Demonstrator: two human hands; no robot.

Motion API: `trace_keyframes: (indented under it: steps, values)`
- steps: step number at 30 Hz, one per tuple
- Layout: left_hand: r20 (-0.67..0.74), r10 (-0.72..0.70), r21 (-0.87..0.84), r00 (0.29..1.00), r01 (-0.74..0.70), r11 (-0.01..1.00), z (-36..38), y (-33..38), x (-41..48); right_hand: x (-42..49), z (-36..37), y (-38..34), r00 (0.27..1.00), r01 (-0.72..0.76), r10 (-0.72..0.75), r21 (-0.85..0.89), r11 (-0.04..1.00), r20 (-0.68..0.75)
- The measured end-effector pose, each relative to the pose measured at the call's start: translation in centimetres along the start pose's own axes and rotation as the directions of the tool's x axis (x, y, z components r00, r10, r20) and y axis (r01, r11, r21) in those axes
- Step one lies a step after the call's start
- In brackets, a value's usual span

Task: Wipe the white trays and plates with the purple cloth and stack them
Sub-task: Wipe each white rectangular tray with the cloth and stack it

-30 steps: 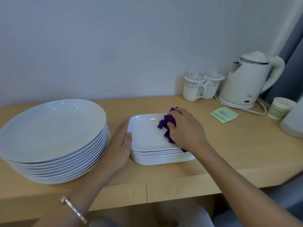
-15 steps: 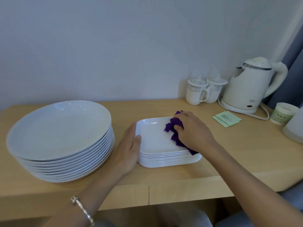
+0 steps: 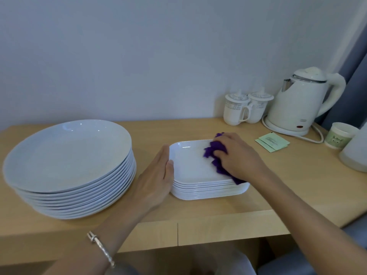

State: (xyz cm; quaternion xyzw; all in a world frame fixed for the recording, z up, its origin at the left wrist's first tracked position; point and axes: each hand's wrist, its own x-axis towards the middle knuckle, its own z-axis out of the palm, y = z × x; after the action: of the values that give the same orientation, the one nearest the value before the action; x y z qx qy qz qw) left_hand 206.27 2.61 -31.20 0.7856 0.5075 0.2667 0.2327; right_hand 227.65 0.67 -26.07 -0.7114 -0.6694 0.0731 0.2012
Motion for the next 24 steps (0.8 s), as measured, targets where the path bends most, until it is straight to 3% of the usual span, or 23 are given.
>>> trace_keyframes:
  steps: [2, 8, 12, 14, 16, 19, 21, 24]
  values:
    - [0.008, 0.004, 0.040, 1.000, -0.004, 0.999, -0.1, 0.4, -0.1, -0.1, 0.0, 0.4, 0.998, -0.047, 0.043, -0.091, 0.995, -0.037]
    - [0.042, 0.072, 0.158, 0.997, -0.078, 0.984, -0.7, 1.0, 0.0, 0.0, 3.3, -5.6, 0.963, 0.262, -0.267, 0.089, 0.961, 0.039]
    - [0.203, 0.232, 0.346, 0.951, -0.292, 0.892, -2.1, 1.0, -0.6, 0.5, 2.1, -4.2, 0.984, 0.172, -0.155, 0.289, 0.942, -0.082]
    - [0.295, 0.305, 0.390, 0.905, -0.406, 0.827, -2.3, 0.9, -0.9, 0.3, 0.6, -3.1, 0.986, 0.091, -0.006, 0.509, 0.856, -0.167]
    - [0.252, 0.455, 0.448, 0.854, -0.519, 0.728, -2.3, 0.6, -1.0, 0.0, -1.3, -2.5, 0.973, 0.059, 0.118, 0.711, 0.701, -0.197]
    - [0.193, 0.586, 0.488, 0.787, -0.595, 0.639, -2.5, 0.0, -0.5, -0.3, -4.3, -2.4, 0.958, 0.089, 0.183, 0.837, 0.540, -0.220]
    - [0.246, 0.554, 0.420, 0.795, -0.603, 0.679, -3.2, 1.3, -0.4, -0.7, -5.8, -2.5, 0.957, 0.124, 0.174, 0.872, 0.473, -0.230]
    - [0.325, 0.320, 0.322, 0.890, -0.423, 0.847, -4.7, 2.7, -0.4, -1.3, -7.6, -2.8, 0.963, 0.151, 0.155, 0.920, 0.361, -0.219]
